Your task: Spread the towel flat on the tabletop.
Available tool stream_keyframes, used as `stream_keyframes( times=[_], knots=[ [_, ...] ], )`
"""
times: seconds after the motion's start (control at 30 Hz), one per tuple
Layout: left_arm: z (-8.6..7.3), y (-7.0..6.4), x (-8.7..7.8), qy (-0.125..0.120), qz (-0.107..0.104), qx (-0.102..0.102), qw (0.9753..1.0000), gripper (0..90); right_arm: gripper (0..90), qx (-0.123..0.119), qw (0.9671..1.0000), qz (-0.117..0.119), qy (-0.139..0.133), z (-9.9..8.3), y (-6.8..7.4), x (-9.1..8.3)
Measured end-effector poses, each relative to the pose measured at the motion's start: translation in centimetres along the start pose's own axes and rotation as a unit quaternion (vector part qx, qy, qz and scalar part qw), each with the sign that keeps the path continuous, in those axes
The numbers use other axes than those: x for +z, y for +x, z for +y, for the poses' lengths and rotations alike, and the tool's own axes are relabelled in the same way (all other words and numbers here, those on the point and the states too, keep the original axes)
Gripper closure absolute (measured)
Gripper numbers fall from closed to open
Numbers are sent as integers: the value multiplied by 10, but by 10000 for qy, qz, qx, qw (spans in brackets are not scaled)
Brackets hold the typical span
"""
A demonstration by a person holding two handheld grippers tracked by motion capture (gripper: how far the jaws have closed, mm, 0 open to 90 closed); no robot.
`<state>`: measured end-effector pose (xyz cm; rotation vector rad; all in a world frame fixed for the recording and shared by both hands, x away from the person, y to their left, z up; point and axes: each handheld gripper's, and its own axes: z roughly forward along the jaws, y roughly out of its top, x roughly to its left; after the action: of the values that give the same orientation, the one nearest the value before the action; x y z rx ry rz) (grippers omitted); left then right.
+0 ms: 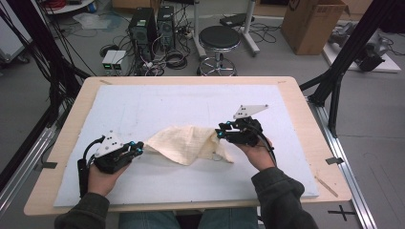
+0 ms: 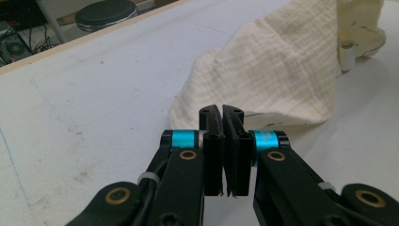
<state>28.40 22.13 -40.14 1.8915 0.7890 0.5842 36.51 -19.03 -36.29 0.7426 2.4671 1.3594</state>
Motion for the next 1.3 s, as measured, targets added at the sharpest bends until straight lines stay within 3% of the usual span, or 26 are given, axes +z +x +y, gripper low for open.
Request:
stream_keyframes(
  times=[0.4,0.53,0.63,0.83,1.0,1.1,1.17,1.3],
  knots=[
    [1,-2,0,-34,-24,23,10000,864,679,-413,9983,345,-204,-7,48,-11],
    [1,-2,0,-45,-39,20,10000,864,679,-633,9970,441,-43,-13,61,-2],
    [1,-3,0,-47,-49,25,10000,864,680,-682,9966,418,221,-23,59,14],
    [1,-3,3,-5,-74,59,10000,864,654,-755,9930,157,893,-39,37,49],
    [1,-3,5,23,-87,78,9999,863,658,-891,9893,91,1148,-42,32,69],
    [1,-2,6,34,-84,72,9999,863,819,-934,9889,121,1150,-42,33,71],
    [1,-3,5,38,-90,76,9999,863,877,-894,9888,183,1182,-42,33,71],
    [1,-4,4,-4,-112,61,9999,863,889,-690,9911,360,1083,-41,32,62]
  ],
)
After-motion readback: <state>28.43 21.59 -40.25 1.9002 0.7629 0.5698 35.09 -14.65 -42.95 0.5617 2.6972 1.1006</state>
